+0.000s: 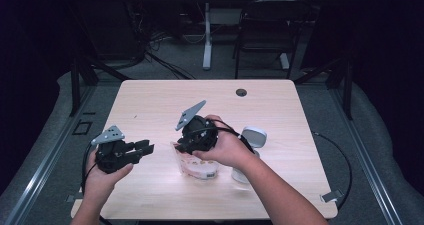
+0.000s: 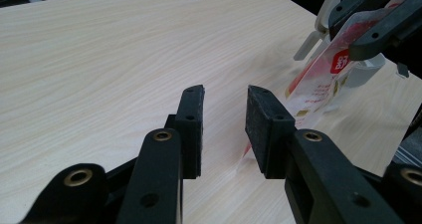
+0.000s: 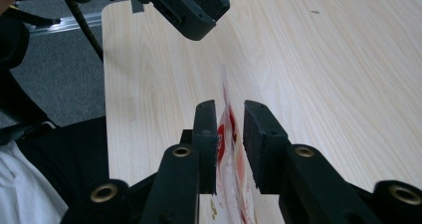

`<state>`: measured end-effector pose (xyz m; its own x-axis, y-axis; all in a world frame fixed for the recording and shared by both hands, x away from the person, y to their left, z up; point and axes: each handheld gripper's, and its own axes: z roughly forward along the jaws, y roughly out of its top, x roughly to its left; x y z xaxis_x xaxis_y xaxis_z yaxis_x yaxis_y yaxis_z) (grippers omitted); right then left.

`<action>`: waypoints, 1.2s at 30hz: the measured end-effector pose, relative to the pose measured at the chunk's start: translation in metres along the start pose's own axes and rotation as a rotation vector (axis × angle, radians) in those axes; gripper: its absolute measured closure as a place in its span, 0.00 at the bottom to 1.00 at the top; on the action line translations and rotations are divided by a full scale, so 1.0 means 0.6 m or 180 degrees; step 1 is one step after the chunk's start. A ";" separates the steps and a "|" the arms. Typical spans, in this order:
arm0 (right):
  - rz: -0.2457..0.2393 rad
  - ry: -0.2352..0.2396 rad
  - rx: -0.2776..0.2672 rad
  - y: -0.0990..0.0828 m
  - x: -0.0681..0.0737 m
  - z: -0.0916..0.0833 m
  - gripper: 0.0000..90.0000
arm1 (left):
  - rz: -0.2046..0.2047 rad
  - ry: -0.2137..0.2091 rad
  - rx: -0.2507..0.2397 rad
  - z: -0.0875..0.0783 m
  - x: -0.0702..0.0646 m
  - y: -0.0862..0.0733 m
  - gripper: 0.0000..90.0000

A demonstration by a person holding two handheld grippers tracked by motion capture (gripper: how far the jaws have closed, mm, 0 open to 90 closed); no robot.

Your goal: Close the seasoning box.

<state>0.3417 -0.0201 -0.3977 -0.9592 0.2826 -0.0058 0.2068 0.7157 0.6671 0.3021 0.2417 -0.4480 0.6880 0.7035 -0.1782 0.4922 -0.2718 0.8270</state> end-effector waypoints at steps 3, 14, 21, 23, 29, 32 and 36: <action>-0.0018 0.0013 0.0066 0.002 0.002 0.005 0.85 | -0.0003 0.0004 0.0002 0.001 -0.001 0.000 0.76; -0.0034 0.0026 0.0176 0.001 0.001 0.019 0.86 | -0.0004 0.0008 -0.0011 0.000 0.000 0.000 0.76; -0.0035 0.0063 0.0205 0.001 -0.001 0.021 0.93 | -0.0005 0.0003 0.0002 0.001 -0.001 -0.001 0.76; -0.0029 0.0081 0.0200 0.001 -0.003 0.021 0.96 | -0.0001 0.0002 0.0008 0.002 -0.001 -0.001 0.76; -0.0099 0.0062 0.0211 0.001 -0.003 0.020 0.98 | 0.0031 -0.0015 0.0020 0.005 -0.004 0.000 0.75; -0.0118 0.0041 0.0212 0.000 -0.003 0.019 0.99 | 0.0031 -0.0016 0.0019 0.006 -0.004 0.000 0.75; -0.0124 0.0022 0.0200 -0.003 -0.004 0.013 0.99 | 0.0018 -0.0009 -0.0015 0.004 -0.003 -0.001 0.71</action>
<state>0.3449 -0.0173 -0.4048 -0.9681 0.2493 -0.0257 0.1806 0.7648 0.6184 0.3022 0.2391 -0.4493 0.6923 0.7001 -0.1751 0.4857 -0.2726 0.8305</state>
